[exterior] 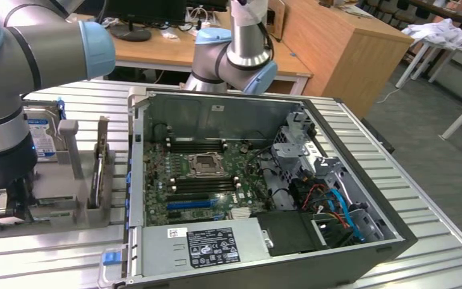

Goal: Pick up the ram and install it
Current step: 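Pick up the ram and move it above insertion slot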

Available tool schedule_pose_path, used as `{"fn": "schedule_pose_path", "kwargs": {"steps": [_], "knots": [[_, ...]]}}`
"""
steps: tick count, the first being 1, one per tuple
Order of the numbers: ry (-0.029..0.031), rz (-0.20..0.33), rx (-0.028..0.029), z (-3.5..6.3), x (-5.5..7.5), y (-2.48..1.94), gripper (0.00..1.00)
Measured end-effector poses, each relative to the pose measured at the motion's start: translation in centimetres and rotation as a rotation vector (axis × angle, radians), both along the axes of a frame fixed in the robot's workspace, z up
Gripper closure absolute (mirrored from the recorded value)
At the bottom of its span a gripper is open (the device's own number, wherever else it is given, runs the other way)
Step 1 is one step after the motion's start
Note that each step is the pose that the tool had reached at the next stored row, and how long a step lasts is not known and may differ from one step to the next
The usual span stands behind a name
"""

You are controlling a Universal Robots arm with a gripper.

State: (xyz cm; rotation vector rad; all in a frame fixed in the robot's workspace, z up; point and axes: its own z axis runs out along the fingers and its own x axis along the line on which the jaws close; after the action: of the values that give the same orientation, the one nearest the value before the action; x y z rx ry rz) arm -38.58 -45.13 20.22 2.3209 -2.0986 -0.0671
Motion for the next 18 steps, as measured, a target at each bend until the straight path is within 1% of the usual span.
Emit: {"fn": "schedule_pose_path", "kwargs": {"steps": [6,10,15,18], "knots": [[-0.0001,0.0,0.0001,-0.01,0.0,-0.02,0.58],[-0.0001,0.0,0.0001,0.0,0.0,-0.46,0.58],[0.0,0.0,0.0,0.0,0.05,-0.52,0.58],[0.0001,0.0,0.0,0.01,0.5,-0.62,0.58]]}}
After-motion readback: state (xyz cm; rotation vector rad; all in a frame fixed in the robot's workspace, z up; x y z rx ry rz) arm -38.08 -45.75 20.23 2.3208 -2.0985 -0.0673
